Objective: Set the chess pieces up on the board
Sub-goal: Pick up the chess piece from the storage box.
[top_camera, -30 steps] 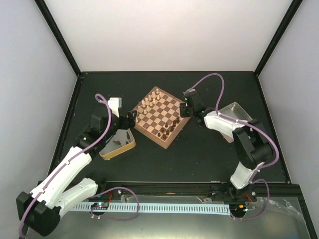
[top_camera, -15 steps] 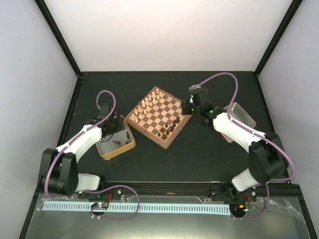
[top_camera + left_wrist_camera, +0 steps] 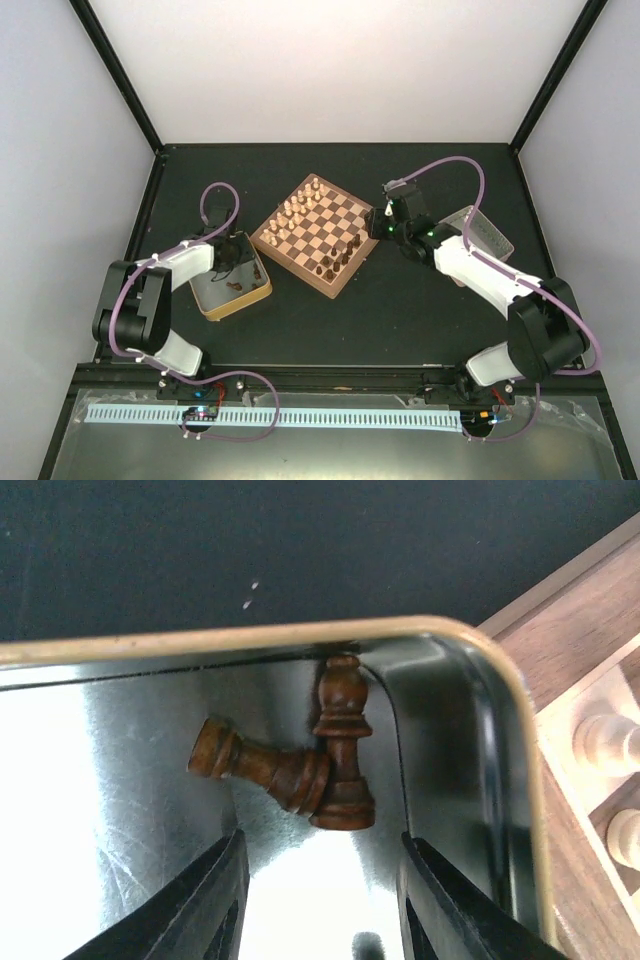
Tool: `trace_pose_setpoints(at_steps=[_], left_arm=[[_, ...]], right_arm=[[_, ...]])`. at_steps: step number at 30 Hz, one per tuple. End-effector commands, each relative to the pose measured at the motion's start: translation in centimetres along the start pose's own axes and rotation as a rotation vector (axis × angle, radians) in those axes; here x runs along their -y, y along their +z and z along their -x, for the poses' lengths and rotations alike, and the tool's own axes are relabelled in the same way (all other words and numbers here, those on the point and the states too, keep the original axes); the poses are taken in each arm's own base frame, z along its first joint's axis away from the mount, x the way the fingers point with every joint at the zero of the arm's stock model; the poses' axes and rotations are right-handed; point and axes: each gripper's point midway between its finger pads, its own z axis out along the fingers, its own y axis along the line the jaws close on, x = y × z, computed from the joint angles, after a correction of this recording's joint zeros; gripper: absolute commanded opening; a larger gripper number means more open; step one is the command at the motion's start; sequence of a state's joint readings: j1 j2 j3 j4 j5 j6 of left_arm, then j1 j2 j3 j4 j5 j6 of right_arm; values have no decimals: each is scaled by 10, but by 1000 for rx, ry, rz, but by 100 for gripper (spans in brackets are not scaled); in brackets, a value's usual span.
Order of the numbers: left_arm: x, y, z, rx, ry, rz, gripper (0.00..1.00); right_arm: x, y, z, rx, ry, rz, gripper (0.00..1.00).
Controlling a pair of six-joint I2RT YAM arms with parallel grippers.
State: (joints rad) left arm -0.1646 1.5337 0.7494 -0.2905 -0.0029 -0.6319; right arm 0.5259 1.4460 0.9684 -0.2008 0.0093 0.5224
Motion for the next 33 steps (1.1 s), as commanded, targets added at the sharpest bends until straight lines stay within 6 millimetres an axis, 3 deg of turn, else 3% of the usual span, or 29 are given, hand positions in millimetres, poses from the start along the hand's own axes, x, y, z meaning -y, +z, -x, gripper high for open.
trace_pose_setpoints(at_steps=[1,8,17,23,33], left_arm=[[16,0,23,64,21,-51,43],[13,7,31,92,11,-16,33],[4,14,34,94,-7,46,34],[1,14,31,83,-3,56,20],[6,-9,15,46,0,-11,15]], right_arm=[[-7,-2,0,9,22,44,37],[-9,-1,-1,1,29,56,33],[-11,-2,-1,-1,35,67,32],[-11,-2,-3,-6,41,72,32],[-24,-5,-2,-24,54,135,32]])
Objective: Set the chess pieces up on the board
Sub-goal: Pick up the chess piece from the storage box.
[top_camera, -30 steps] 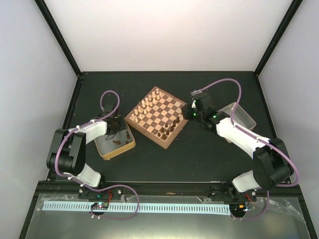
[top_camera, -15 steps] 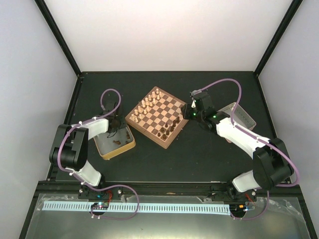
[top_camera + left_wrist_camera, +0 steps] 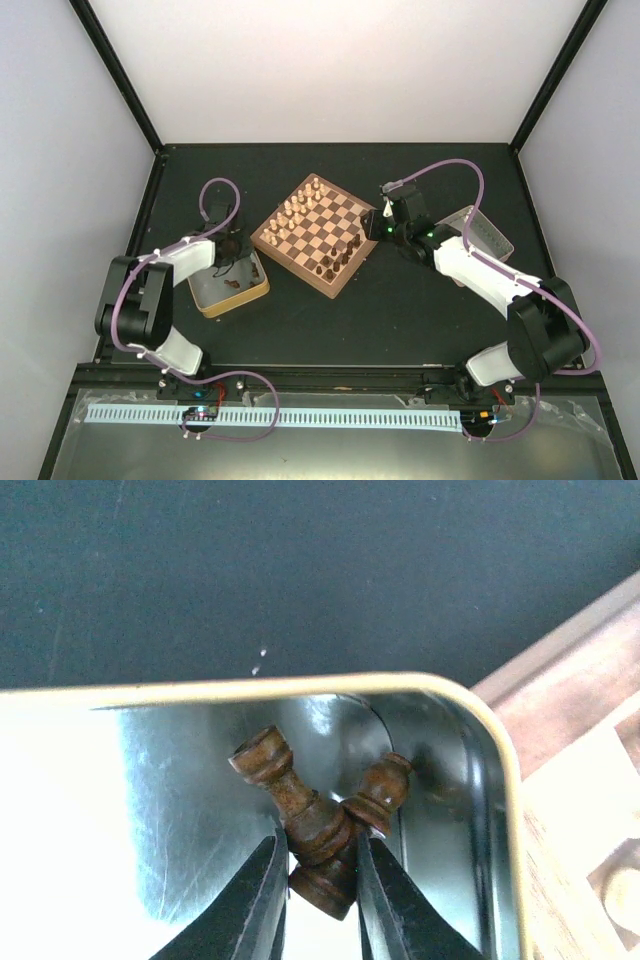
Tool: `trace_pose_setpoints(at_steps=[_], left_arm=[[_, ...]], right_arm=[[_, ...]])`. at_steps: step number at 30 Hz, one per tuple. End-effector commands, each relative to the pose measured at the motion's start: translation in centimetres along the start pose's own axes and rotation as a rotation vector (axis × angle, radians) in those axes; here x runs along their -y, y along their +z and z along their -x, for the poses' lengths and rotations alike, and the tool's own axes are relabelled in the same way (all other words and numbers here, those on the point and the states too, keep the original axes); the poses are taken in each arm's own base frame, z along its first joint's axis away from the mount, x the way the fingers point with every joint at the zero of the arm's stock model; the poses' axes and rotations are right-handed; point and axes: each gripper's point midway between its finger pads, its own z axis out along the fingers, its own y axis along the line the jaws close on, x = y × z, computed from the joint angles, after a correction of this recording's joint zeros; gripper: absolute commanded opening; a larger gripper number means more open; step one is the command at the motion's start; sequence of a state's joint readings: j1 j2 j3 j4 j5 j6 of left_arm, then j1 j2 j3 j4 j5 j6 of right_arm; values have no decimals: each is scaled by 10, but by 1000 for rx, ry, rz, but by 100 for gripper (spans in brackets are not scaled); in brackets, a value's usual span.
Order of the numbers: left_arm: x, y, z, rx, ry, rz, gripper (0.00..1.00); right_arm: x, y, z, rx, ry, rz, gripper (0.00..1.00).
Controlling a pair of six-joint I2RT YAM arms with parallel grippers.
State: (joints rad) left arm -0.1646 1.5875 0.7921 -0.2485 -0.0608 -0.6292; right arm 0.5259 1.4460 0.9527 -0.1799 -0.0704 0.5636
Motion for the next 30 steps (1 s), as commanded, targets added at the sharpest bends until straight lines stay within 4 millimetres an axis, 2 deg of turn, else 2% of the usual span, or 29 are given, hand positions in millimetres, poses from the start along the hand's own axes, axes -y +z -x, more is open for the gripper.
trace_pose_setpoints(at_steps=[1,10,15,21,26,30], left_arm=[[4,-22,-4,-11,-1,-47,15],[11,-62,-8,16,21,-140,15],[23,-89,-6,63,46,-244,15],[27,-106,-14,72,51,-314,14],[65,-130,-20,71,136,-557,14],[94,-153,-25,85,219,-725,14]], right_arm=[[-17,-7,5,3,14,80,32],[-51,-16,1,-48,31,261,34],[-79,-20,-7,-107,16,415,40],[-117,-20,-19,-178,-5,548,50],[-158,-29,-24,-213,9,688,62],[-181,-25,-27,-246,98,762,64]])
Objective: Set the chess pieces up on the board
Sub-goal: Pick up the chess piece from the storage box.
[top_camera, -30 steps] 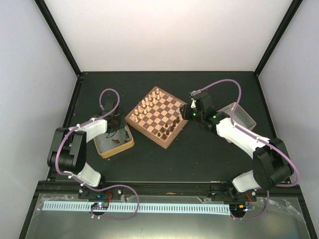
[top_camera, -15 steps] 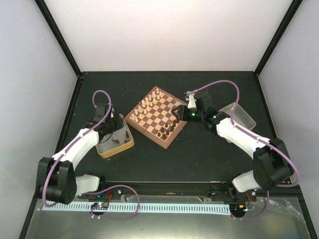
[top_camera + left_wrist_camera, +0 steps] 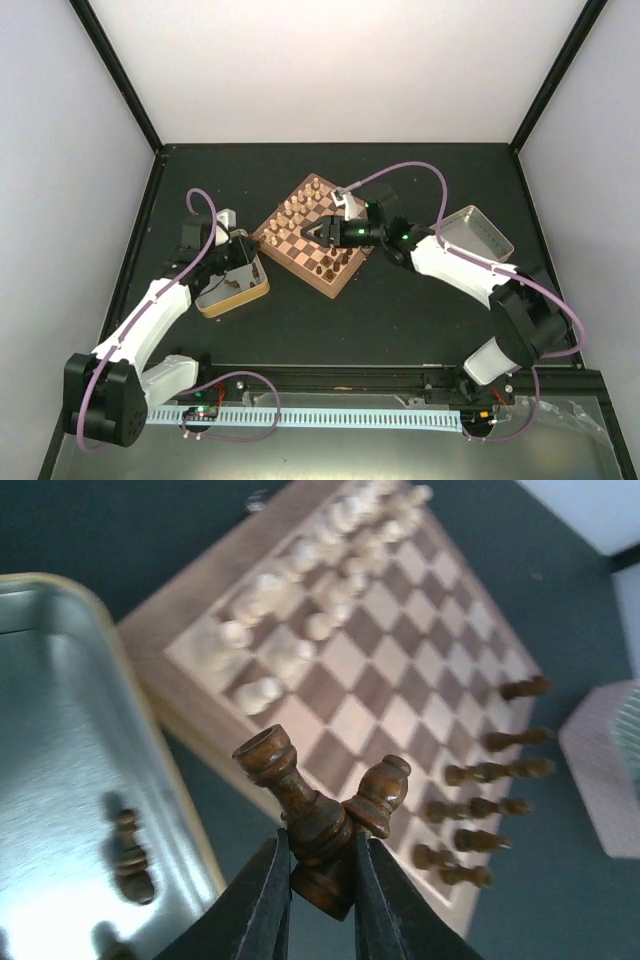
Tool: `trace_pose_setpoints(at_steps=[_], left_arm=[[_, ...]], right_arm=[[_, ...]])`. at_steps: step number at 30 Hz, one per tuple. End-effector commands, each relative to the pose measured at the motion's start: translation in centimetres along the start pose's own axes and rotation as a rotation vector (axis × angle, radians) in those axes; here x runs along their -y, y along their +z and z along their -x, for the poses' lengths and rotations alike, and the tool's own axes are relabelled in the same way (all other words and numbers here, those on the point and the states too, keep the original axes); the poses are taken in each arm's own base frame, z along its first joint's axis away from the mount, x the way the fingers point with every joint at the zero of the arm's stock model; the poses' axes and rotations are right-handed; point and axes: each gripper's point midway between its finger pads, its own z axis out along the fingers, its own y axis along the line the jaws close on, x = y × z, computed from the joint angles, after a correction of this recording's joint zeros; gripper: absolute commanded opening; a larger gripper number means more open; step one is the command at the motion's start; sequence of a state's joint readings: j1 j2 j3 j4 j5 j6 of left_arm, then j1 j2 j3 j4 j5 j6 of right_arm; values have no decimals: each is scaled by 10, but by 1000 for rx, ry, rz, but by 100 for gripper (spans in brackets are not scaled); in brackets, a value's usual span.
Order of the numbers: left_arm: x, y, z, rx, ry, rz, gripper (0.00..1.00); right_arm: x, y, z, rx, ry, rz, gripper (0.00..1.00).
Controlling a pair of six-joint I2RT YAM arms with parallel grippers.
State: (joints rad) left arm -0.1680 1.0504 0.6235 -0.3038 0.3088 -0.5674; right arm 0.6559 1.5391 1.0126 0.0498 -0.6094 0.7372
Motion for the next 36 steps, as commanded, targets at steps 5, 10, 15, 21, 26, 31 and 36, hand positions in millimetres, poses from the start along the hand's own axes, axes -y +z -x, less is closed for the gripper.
trace_pose_setpoints(at_steps=[5,10,15,21,26,31,36], left_arm=[[95,-20,7,34,205,-415,14],[119,-23,3,28,259,-497,14],[130,-22,-2,15,269,-537,14],[133,-20,-2,19,272,-541,14],[132,-19,1,34,266,-530,14],[133,-20,3,43,262,-530,14],[135,-22,4,44,259,-542,15]], right_arm=[[-32,29,14,-2,142,167,63],[-32,31,19,-4,138,155,58],[-33,32,20,-7,136,150,51],[-27,34,14,-31,152,134,38],[-28,31,11,-35,150,132,36],[-28,31,10,-44,153,135,24],[-34,28,14,-34,132,144,13]])
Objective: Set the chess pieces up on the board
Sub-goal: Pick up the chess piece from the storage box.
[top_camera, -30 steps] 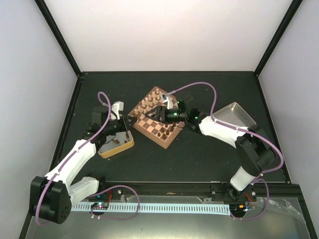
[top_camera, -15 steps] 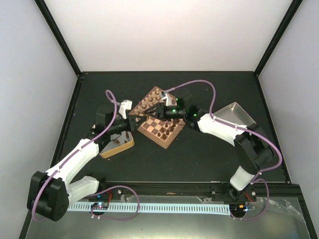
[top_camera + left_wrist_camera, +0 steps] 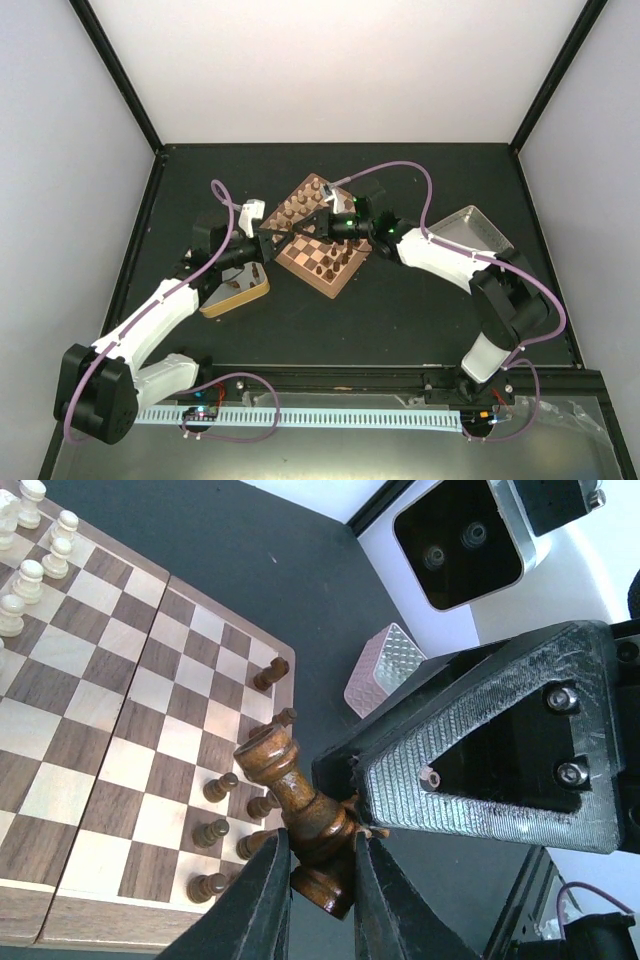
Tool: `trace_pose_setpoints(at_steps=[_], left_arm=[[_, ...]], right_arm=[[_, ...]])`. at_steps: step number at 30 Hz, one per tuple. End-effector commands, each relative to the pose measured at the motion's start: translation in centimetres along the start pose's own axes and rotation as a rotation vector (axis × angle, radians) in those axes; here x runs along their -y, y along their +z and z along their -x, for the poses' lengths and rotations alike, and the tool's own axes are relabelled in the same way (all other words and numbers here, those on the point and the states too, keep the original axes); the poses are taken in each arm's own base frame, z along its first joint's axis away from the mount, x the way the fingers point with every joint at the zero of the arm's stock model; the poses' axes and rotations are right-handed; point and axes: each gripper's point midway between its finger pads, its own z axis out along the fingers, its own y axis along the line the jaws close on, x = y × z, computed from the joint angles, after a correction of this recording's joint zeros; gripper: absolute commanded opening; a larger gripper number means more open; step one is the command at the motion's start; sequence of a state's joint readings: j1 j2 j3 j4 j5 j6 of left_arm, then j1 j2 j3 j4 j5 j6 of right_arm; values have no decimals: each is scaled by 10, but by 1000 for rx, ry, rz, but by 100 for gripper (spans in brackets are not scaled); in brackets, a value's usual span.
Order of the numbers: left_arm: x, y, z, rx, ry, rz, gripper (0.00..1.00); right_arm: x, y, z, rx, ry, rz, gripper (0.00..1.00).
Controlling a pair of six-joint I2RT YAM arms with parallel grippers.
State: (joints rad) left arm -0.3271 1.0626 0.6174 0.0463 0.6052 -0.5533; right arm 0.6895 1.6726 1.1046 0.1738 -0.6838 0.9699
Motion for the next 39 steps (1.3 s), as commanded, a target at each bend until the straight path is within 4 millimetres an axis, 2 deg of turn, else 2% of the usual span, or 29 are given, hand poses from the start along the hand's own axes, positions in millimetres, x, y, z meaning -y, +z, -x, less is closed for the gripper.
trace_pose_setpoints(at_steps=[1,5,12,19,22,26,30,35,39], left_arm=[[14,-1,17,48,32,-38,15],[14,0,17,46,23,-43,19],[8,0,17,59,3,-13,45],[-3,-4,20,94,-53,43,62],[-10,-5,18,100,-62,80,63],[-39,-9,7,84,-94,227,63],[-57,-17,-4,57,-107,336,62],[-61,-21,-22,-24,-72,372,57],[-58,-20,-49,-143,-20,390,55]], right_arm=[[-17,-4,2,1,-46,32,10],[-19,-5,4,10,-62,33,5],[-14,-7,8,36,-110,-6,4],[-4,-10,10,58,-149,-67,4],[1,-10,12,66,-153,-92,4],[13,-11,14,81,-160,-153,4],[32,-18,16,107,-178,-259,4],[58,-41,23,167,-212,-449,4],[74,-62,28,220,-232,-568,4]])
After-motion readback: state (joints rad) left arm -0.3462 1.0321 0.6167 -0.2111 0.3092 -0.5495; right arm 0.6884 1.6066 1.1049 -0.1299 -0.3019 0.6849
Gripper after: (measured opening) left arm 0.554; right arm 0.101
